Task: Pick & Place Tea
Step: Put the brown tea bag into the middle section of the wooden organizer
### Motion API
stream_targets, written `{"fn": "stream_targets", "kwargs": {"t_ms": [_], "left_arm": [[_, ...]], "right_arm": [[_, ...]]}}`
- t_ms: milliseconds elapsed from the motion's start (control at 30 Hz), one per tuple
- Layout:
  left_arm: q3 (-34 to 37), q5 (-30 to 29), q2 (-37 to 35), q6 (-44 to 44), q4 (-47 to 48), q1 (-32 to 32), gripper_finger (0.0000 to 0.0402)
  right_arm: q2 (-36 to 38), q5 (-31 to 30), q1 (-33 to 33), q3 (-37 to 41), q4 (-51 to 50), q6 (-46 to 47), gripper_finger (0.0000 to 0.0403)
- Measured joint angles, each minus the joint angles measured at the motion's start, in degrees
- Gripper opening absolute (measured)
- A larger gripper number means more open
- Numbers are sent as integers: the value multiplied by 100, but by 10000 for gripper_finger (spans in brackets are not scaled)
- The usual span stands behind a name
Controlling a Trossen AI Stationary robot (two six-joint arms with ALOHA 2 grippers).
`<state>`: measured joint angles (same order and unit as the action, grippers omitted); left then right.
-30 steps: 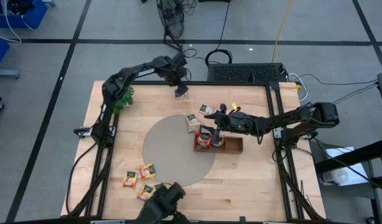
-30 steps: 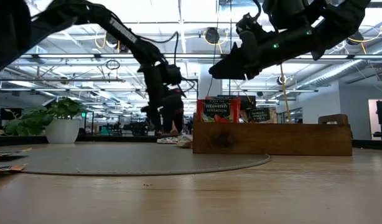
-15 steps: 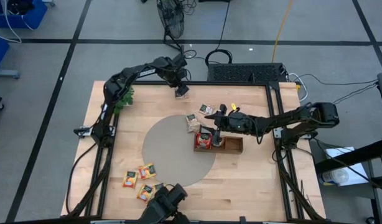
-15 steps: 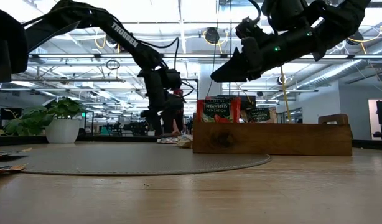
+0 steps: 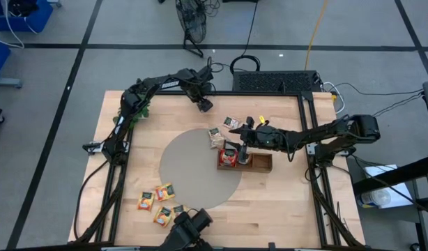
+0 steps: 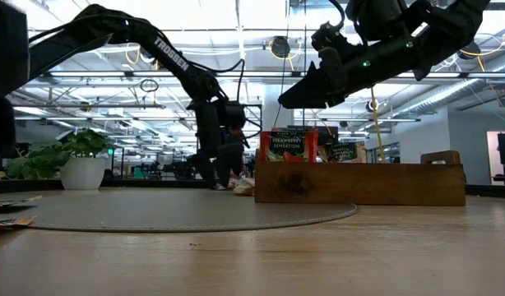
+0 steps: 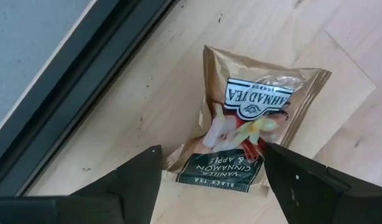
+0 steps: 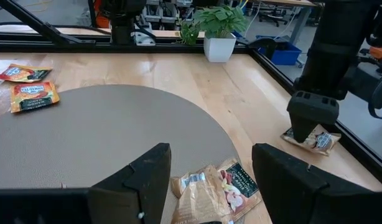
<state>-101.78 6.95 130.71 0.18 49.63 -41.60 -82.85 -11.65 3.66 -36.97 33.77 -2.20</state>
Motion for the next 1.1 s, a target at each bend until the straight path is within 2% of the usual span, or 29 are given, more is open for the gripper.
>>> {"fn": "stream_targets", "kwargs": {"t_ms": [200, 333, 500, 667, 800, 933, 1100], "left_arm": [[2, 8, 7, 233, 76, 43, 261], [4, -39, 12, 500, 132, 91, 230], [7, -77, 20, 607, 146, 143, 147], [11, -372, 23, 934, 140, 215, 23], [11, -460, 25, 965, 169, 261, 6], [33, -1124, -86, 1045, 358, 479, 4], [37, -2549, -589, 1262, 811, 1018, 2]], "right_arm": [[0, 1, 0, 0, -1, 2, 208], [1, 1, 0, 0, -1, 2, 208], [2, 1, -2, 0, -9, 11, 208], [2, 1, 0, 0, -32, 155, 208], [2, 1, 0, 0, -45, 155, 208], [2, 1, 0, 1, -46, 155, 208], [0, -3, 0, 2, -79, 155, 208]]}}
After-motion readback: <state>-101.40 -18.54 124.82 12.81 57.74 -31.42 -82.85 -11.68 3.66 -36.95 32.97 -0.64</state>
